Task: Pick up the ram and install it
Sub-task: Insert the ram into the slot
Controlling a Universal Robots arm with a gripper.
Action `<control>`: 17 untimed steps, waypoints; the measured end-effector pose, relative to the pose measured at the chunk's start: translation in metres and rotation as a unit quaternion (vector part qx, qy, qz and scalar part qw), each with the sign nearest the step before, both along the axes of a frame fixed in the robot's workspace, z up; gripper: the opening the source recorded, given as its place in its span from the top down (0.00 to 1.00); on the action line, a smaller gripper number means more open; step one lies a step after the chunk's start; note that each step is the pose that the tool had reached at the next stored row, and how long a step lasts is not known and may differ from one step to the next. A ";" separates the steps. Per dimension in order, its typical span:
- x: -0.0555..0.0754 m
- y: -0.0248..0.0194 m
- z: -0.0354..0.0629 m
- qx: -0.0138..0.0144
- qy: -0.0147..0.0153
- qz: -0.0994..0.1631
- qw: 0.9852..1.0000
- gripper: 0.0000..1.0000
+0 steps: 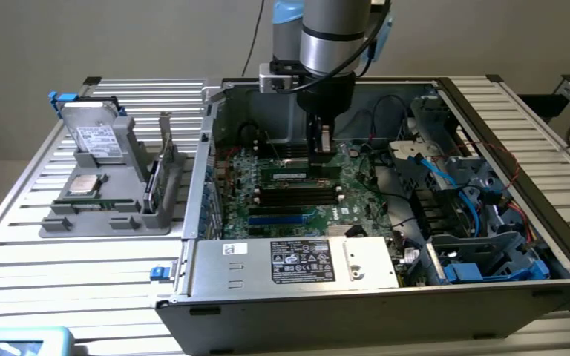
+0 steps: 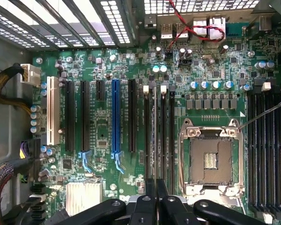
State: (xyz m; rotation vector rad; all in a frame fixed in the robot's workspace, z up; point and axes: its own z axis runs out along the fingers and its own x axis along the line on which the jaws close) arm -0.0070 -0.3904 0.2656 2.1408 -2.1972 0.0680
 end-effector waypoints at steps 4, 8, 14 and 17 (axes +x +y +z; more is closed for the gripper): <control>0.000 -0.0048 -0.0010 0.000 0.000 0.000 1.000 0.88; 0.000 -0.0063 -0.0032 0.000 0.000 0.000 1.000 0.88; 0.000 -0.0062 -0.0081 -0.007 0.000 0.000 1.000 0.88; 0.000 -0.0053 -0.0105 -0.007 0.000 0.000 1.000 0.88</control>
